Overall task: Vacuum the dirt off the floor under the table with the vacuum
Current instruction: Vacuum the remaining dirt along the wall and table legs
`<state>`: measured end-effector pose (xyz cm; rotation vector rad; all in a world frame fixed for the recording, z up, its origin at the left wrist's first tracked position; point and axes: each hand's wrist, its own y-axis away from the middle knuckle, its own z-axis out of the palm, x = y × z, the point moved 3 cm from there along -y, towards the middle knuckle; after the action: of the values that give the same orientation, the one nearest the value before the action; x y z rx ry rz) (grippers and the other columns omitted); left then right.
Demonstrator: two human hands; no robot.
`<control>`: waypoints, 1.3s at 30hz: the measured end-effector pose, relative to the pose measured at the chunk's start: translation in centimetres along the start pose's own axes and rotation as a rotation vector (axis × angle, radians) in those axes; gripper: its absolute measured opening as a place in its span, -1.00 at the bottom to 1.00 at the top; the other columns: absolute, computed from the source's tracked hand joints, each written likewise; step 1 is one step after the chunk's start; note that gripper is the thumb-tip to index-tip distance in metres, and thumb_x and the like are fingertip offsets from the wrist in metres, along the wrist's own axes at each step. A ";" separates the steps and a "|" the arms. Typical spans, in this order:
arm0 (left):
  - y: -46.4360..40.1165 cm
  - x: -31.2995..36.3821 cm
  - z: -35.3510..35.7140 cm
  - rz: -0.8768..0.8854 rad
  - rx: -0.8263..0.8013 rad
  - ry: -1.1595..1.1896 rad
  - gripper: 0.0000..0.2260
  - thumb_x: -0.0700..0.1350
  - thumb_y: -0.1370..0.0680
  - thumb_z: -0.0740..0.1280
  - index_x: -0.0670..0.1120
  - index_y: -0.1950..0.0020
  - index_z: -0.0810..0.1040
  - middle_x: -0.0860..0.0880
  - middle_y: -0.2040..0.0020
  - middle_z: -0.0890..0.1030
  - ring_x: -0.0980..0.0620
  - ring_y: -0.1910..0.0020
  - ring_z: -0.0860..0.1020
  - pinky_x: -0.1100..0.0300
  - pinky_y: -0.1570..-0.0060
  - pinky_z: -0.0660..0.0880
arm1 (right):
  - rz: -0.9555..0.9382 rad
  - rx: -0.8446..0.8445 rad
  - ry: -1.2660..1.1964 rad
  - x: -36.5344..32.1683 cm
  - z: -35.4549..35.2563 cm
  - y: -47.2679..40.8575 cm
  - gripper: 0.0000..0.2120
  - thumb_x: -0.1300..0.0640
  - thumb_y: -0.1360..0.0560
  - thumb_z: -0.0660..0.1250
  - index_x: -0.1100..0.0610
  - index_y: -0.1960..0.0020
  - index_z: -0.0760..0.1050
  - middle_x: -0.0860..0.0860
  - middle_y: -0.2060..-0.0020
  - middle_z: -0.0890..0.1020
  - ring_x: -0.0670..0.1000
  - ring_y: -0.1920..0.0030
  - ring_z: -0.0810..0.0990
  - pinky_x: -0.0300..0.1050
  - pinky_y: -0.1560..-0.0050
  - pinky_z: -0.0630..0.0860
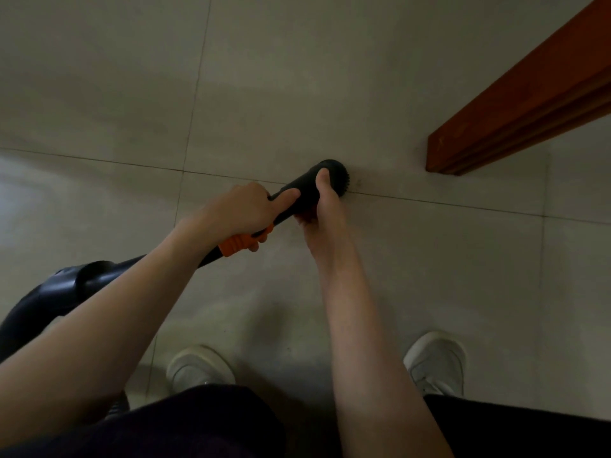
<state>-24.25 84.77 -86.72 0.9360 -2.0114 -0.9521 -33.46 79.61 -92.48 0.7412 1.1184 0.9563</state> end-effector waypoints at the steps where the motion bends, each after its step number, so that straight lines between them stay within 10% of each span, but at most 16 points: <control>1: 0.0 0.2 0.0 0.001 -0.001 -0.004 -0.40 0.28 -0.56 0.01 -0.22 0.07 0.53 -0.07 0.37 0.60 0.06 0.49 0.57 0.27 0.45 0.43 | -0.005 -0.004 -0.010 -0.2 -0.1 0.1 -0.55 0.00 -0.56 0.29 0.29 -0.30 0.37 0.22 -0.16 0.57 0.16 -0.12 0.59 -0.06 0.02 0.59; 8: -0.3 2.0 -0.1 0.004 -0.003 -0.042 -0.40 0.29 -0.56 0.01 -0.22 0.07 0.54 -0.06 0.41 0.57 0.12 0.62 0.51 0.37 0.62 0.34 | -0.011 -0.010 -0.068 -1.7 -1.0 0.3 -0.70 0.03 -0.57 0.29 0.23 -0.15 0.38 0.19 -0.10 0.57 0.13 -0.05 0.60 -0.05 -0.01 0.58; 24: -1.8 7.5 2.3 0.161 0.059 -0.134 -0.41 0.28 -0.57 0.04 -0.21 0.23 0.51 -0.13 0.39 0.60 -0.06 0.44 0.62 0.05 0.26 0.62 | -0.091 0.014 -0.165 -6.4 -4.8 -0.6 -0.58 0.06 -0.62 0.19 0.28 -0.38 0.29 0.17 -0.03 0.54 0.10 0.05 0.55 -0.04 0.04 0.54; 30: -2.0 6.4 1.9 0.148 0.094 -0.161 -0.42 0.29 -0.57 0.02 -0.19 0.23 0.49 -0.09 0.46 0.55 0.09 0.66 0.48 0.31 0.62 0.41 | -0.099 -0.039 -0.120 -5.8 -4.1 -0.8 -0.58 0.06 -0.62 0.19 0.29 -0.37 0.31 0.17 -0.02 0.54 0.14 -0.02 0.56 0.03 -0.11 0.53; 39: -1.5 0.7 0.8 0.100 0.135 0.001 -0.58 0.21 -0.61 -0.04 -0.11 0.03 0.38 -0.08 0.30 0.56 0.00 0.43 0.57 0.14 0.24 0.53 | 0.013 -0.117 0.013 -2.9 0.6 -0.3 -0.56 0.07 -0.60 0.22 0.29 -0.39 0.30 0.19 -0.07 0.53 0.13 0.02 0.54 -0.07 0.15 0.53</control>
<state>-24.80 83.79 -88.18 0.8978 -2.1216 -0.7688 -33.19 76.88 -91.41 0.6490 1.0606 1.0297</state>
